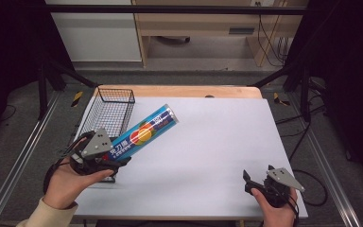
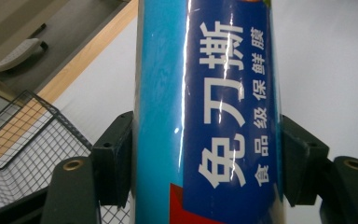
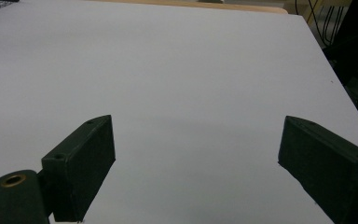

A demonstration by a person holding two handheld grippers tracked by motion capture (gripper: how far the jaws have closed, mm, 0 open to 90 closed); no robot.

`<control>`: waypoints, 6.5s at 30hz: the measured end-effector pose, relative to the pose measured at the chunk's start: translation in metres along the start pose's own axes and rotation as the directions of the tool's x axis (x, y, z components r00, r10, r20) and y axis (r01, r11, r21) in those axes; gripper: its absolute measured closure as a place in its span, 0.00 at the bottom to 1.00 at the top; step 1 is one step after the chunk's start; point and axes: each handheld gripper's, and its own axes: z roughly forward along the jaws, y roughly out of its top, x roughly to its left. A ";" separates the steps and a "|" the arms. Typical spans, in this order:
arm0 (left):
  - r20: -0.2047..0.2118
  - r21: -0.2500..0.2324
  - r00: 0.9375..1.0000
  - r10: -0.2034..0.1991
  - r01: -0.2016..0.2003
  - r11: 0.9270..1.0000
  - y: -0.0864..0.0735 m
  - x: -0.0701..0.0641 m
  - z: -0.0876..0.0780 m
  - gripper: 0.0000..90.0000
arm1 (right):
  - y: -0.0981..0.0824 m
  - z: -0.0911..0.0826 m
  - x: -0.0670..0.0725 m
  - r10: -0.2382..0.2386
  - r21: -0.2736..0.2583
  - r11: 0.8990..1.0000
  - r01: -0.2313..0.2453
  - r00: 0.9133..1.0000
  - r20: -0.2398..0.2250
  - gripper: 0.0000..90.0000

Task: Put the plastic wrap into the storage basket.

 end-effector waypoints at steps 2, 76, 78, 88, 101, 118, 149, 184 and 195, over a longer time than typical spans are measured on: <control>-0.005 -0.005 1.000 -0.011 0.011 1.000 -0.001 0.000 -0.002 0.36 | 0.000 0.000 0.000 0.000 -0.001 1.000 0.000 1.000 0.001 0.12; -0.368 0.232 0.905 -0.215 0.313 0.921 -0.014 0.031 0.007 0.36 | 0.006 -0.005 0.011 -0.064 -0.043 0.997 0.064 0.998 -0.001 0.16; -0.372 0.234 0.902 -0.220 0.320 0.918 -0.014 0.033 0.008 0.36 | 0.006 -0.006 0.011 -0.067 -0.042 0.997 0.067 0.998 -0.001 0.16; -0.392 0.225 0.884 -0.253 0.359 0.906 -0.022 0.042 0.002 0.36 | 0.006 -0.006 0.011 -0.064 -0.040 0.997 0.064 0.998 0.004 0.16; -0.415 0.240 0.865 -0.284 0.405 0.882 -0.030 0.048 0.002 0.36 | 0.006 -0.006 0.011 -0.064 -0.040 0.997 0.064 0.998 0.004 0.16; -0.420 0.278 0.852 -0.311 0.447 0.850 -0.040 0.053 0.009 0.36 | 0.005 -0.006 0.011 -0.057 -0.036 0.998 0.057 0.998 0.000 0.16; -0.407 0.324 0.833 -0.374 0.514 0.794 -0.055 0.063 0.025 0.36 | 0.005 -0.005 0.012 -0.054 -0.036 0.998 0.053 0.998 -0.010 0.17; -0.451 0.474 0.831 -0.327 0.533 0.700 -0.054 0.076 0.046 0.36 | 0.007 -0.005 0.014 -0.064 -0.039 0.997 0.063 0.997 -0.031 0.17; -0.461 0.519 0.837 -0.295 0.524 0.676 -0.050 0.080 0.054 0.36 | 0.007 -0.004 0.015 -0.065 -0.035 0.997 0.064 0.997 -0.034 0.17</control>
